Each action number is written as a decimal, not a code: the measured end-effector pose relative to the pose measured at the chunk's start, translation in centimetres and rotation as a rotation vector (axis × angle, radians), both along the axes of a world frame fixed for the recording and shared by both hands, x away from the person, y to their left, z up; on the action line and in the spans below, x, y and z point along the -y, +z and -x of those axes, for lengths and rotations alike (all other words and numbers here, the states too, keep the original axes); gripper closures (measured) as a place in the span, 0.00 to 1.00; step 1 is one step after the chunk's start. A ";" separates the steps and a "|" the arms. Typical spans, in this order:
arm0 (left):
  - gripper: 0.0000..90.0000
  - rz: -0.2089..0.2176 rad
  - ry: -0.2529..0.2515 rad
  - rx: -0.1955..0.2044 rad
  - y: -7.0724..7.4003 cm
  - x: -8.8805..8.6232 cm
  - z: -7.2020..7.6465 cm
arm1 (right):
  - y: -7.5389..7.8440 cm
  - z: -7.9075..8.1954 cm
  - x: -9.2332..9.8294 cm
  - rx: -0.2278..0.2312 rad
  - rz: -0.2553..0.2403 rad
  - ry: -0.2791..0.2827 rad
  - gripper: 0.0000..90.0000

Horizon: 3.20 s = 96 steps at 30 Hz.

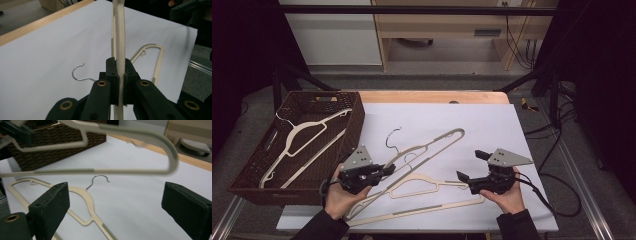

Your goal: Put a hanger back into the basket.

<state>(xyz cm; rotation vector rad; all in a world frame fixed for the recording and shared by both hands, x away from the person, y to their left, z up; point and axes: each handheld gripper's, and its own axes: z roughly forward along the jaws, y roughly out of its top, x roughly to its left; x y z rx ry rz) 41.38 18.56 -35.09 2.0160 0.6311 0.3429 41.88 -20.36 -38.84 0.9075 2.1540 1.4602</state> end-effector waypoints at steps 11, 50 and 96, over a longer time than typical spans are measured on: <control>0.96 0.034 0.053 0.061 4.7 -3.6 0.0 | -0.8 0.0 2.0 -0.014 -0.014 -0.114 0.05; 0.96 -0.005 0.240 0.037 7.1 -20.7 -6.6 | -1.0 0.2 2.7 -0.021 0.005 -0.146 0.04; 0.93 -0.112 0.420 -0.294 -2.0 -24.8 -10.5 | -1.4 -0.1 2.7 -0.040 0.032 -0.146 0.04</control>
